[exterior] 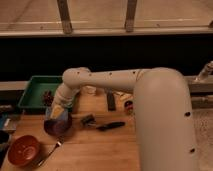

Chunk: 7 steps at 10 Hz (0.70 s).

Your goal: Wipe purple bowl with sponge

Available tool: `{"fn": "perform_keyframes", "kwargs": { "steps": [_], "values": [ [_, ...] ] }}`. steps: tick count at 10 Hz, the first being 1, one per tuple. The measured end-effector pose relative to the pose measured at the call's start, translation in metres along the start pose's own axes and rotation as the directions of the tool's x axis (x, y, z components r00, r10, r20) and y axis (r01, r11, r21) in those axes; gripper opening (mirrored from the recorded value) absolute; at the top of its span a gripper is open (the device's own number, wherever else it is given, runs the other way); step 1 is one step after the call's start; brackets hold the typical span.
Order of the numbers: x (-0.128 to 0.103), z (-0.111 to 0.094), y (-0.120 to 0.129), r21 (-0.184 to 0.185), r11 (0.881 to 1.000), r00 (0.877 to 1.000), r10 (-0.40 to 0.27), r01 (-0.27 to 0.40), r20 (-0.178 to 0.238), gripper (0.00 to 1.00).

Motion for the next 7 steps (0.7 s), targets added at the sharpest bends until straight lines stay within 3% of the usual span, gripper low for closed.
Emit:
{"fn": "perform_keyframes", "kwargs": {
  "steps": [5, 7],
  "values": [
    [0.004, 0.002, 0.003, -0.01, 1.0, 1.0, 0.016, -0.015, 0.006, 0.0],
    [0.022, 0.017, 0.007, -0.024, 0.998, 0.998, 0.057, -0.056, 0.029, 0.0]
  ]
}}
